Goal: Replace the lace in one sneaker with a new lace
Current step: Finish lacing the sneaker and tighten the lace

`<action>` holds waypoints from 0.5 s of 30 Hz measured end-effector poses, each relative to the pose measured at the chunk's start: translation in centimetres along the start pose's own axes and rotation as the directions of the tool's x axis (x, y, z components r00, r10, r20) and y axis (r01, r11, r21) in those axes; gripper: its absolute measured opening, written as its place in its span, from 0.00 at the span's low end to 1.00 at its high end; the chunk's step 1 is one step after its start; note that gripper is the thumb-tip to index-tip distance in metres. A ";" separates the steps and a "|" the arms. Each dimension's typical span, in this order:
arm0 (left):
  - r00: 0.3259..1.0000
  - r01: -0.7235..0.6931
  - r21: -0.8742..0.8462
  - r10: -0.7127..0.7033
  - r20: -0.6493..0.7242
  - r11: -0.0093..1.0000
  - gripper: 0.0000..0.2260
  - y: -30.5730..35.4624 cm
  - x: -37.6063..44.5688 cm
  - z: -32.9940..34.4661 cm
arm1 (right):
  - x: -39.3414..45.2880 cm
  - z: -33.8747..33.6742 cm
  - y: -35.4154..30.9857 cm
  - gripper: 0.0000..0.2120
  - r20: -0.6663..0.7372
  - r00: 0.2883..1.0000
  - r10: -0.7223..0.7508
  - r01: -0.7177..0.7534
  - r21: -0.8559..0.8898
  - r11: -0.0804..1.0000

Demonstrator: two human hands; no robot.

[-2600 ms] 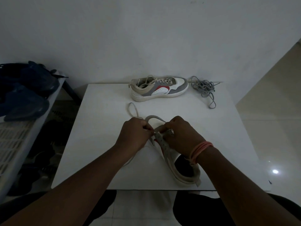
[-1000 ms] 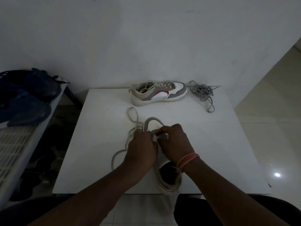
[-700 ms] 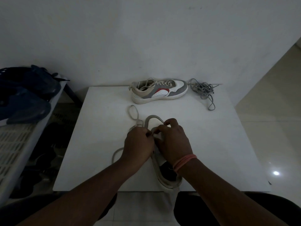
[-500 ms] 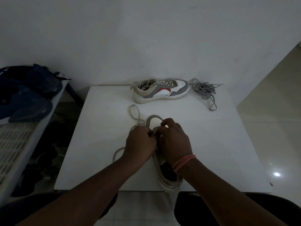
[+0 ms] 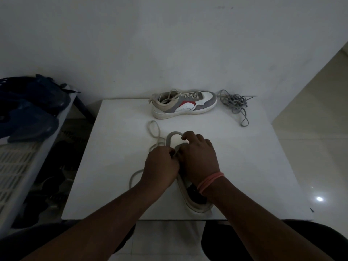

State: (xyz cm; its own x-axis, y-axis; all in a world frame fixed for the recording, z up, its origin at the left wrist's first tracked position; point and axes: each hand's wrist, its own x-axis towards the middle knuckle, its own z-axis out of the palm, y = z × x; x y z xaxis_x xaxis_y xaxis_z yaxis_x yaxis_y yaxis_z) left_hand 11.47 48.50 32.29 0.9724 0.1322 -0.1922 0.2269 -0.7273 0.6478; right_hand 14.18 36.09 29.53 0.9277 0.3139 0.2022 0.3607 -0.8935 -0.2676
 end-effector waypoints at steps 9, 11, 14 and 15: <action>0.999 0.031 0.071 -0.030 -0.015 0.997 0.10 -0.5 0.2 0.2 | 2.2 -6.0 8.9 0.10 -0.248 0.830 0.499 -0.539 -0.130 0.832; 1.000 0.017 0.094 -0.016 -0.015 0.995 0.08 -0.6 0.3 0.3 | 1.9 -6.4 10.5 0.11 -0.247 0.731 0.636 -0.679 -0.175 0.713; 1.000 -0.006 0.113 0.008 -0.014 0.994 0.07 -0.6 0.5 0.4 | 1.1 -5.1 8.4 0.20 -0.061 0.778 0.625 -0.626 -0.159 0.763; 1.000 -0.013 0.119 0.015 -0.016 0.993 0.06 -0.6 0.6 0.5 | 0.9 -4.4 6.8 0.23 0.025 0.838 0.546 -0.539 -0.120 0.833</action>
State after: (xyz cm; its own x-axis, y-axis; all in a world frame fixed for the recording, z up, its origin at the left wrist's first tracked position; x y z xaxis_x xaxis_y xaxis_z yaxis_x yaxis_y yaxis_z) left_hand 11.86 48.68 31.42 0.9764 0.1323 -0.1705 0.2063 -0.8040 0.5577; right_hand 17.06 28.93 32.06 0.9763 -0.2165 -0.0005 -0.2114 -0.9526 -0.2188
